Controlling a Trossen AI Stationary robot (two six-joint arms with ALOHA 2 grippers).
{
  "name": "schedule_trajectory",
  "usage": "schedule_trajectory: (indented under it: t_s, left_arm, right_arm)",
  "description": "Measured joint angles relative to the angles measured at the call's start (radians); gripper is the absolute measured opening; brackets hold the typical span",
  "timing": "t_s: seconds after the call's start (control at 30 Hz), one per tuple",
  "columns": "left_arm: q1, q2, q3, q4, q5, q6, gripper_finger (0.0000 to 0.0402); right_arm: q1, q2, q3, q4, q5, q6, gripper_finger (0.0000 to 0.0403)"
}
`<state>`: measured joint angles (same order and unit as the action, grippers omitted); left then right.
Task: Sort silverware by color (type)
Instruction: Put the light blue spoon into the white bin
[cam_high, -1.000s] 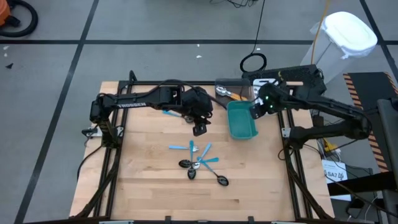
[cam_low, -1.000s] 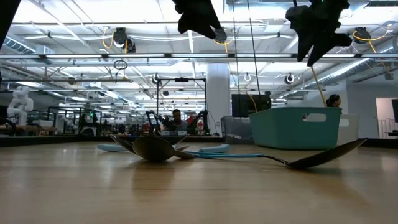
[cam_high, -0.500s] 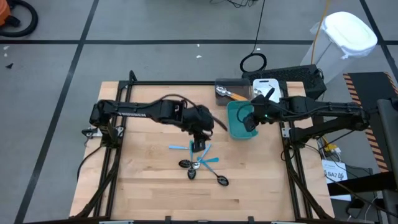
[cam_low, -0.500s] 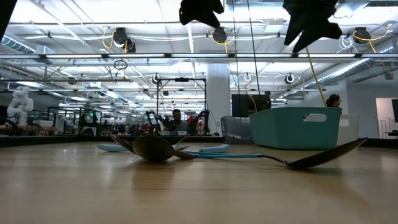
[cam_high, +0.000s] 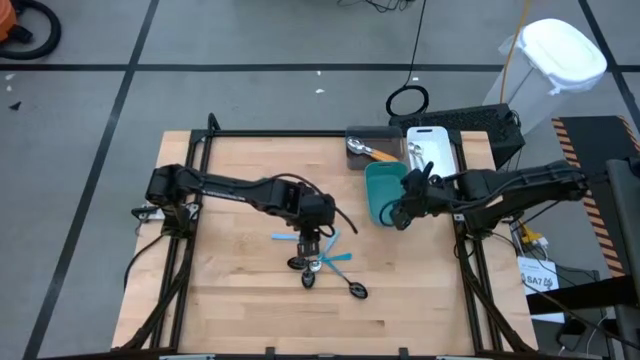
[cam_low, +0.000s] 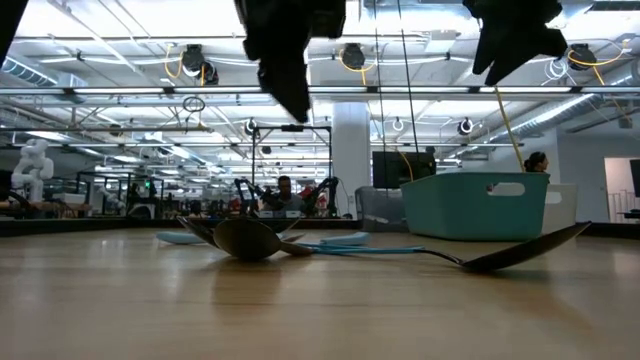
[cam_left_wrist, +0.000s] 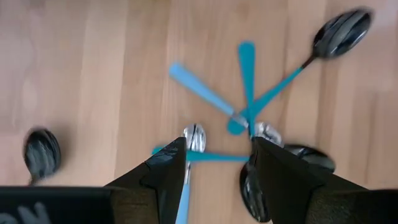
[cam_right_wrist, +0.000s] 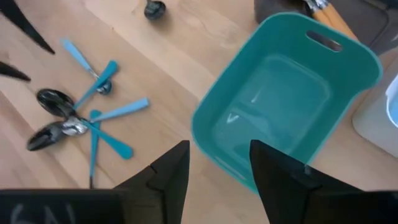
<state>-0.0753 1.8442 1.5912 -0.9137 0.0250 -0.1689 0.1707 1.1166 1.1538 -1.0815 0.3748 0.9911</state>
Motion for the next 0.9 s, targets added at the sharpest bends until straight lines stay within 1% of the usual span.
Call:
schedule_trajectory:
  t_s: [0.13,0.2,0.33,0.43,0.57,0.67,0.77,0.87,0.9]
  left_arm:
    - [0.003,0.0,-0.053,-0.007,0.0,0.004,0.0186]
    - [0.008,0.0,-0.085,-0.045,0.004,0.061,0.0186]
    - [0.039,-0.005,-0.162,-0.099,0.076,0.19,0.0186]
    - [0.068,-0.027,-0.226,-0.102,0.081,0.204,0.0186]
    - [0.088,-0.072,-0.273,-0.065,0.083,0.184,0.0186]
    - [0.086,-0.113,-0.3,-0.035,0.083,0.201,0.0186]
    - [0.089,-0.185,-0.412,0.077,0.083,0.194,0.0186]
    - [0.107,-0.302,-0.553,0.195,0.076,0.125,0.0186]
    - [0.111,-0.345,-0.589,0.217,0.056,0.106,0.0186]
  right_arm:
    - [0.033,0.026,0.0,-0.034,0.017,0.022,0.0164]
    - [0.053,0.033,0.0,-0.051,0.016,0.045,0.0164]
    - [0.099,0.038,0.0,-0.084,0.017,0.094,0.0164]
    - [0.129,0.038,0.0,-0.12,0.017,0.118,0.0164]
    - [0.164,0.038,0.0,-0.185,0.017,0.173,0.0164]
    - [0.187,0.038,0.0,-0.198,0.019,0.206,0.0164]
    - [0.209,0.038,0.0,-0.196,0.019,0.237,0.0164]
    - [0.237,0.038,0.0,-0.195,0.02,0.277,0.0164]
    - [0.245,0.038,0.0,-0.194,0.025,0.287,0.0164]
